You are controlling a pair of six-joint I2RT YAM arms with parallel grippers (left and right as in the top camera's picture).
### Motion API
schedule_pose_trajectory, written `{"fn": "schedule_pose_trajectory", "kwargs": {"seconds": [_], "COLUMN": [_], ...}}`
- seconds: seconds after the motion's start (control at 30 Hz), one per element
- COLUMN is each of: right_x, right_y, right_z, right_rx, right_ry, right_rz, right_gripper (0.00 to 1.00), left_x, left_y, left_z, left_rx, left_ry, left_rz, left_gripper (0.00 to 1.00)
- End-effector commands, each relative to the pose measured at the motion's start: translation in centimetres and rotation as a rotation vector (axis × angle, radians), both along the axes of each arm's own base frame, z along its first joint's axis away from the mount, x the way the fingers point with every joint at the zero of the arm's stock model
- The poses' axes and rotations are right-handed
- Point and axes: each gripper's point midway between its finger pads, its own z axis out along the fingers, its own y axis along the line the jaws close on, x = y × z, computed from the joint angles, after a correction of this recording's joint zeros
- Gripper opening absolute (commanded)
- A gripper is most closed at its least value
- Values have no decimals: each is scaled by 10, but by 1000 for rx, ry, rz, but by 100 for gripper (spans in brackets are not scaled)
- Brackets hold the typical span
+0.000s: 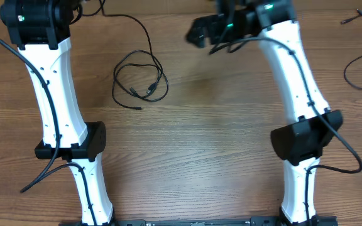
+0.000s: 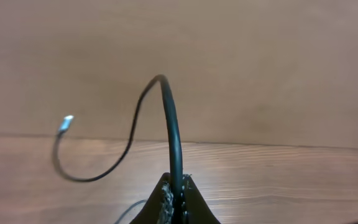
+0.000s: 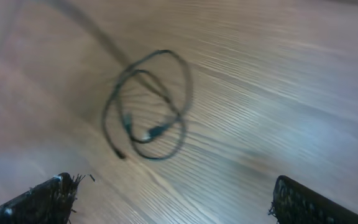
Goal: Untangle cables
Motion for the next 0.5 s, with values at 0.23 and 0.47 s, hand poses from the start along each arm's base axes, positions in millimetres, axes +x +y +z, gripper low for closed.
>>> {"fn": "schedule_pose_trajectory", "kwargs": {"seconds": [0.23,0.47], "right_x": [-18,-16], "right_y": [45,52], "right_z": [30,40], "right_rx": [162,206], "right_ry": [-103,-143], "right_rz": [250,283], "right_gripper": [100,100], "left_x": [-65,-87], "left_y": [-64,-74], "left_z": [91,128], "left_rx": [-447,-559], "left_ry": [-126,-163], "left_rz": [-589,-747], "left_gripper": [4,4]}}
